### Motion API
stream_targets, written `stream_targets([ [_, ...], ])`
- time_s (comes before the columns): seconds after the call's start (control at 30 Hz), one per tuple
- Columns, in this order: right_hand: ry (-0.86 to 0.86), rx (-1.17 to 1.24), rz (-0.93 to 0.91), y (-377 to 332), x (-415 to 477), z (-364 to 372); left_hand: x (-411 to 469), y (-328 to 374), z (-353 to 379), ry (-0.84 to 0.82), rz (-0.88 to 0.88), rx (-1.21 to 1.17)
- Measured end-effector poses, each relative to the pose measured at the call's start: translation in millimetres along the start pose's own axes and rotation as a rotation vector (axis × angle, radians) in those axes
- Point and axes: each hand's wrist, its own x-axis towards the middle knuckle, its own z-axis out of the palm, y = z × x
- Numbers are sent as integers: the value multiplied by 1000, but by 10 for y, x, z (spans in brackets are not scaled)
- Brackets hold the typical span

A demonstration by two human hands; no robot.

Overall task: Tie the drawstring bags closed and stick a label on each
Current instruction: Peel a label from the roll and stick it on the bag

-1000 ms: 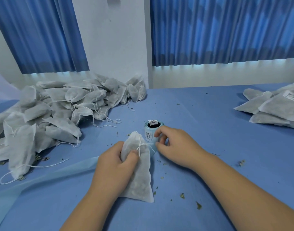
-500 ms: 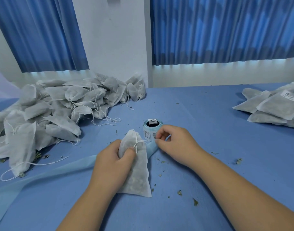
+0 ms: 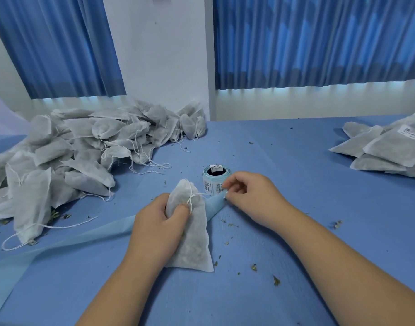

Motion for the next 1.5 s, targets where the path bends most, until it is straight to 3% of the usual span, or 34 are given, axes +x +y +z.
stream_targets([
  [0.17, 50, -45, 104, -14, -32, -44, 0, 19, -26, 13, -45, 17],
  [0.5, -86, -142, 346, 23, -25, -249, -1, 35, -25, 1, -87, 63],
  [0.77, -93, -90, 347, 4, -43, -396, 7, 10, -17, 26, -46, 76],
  [0.9, -88, 98, 228, -87, -93, -461, -42, 44, -26, -10, 56, -28],
  [1.07, -329, 767, 53, -216, -236, -601, -139, 211, -35, -128, 275, -171],
  [1.2, -488, 1080, -87, -209, -342, -735, -165, 359, 118, -211, 82, -240],
  [1.37, -651, 1107, -93, -177, -439, -796, -250, 498, 414, -355, -135, -276],
  [1.43, -617, 1029, -61, -170, -461, -734, -304, 504, 455, -378, -142, -314],
  [1.5, -479, 918, -32, -178, -451, -650, -332, 495, 428, -412, -139, -342],
])
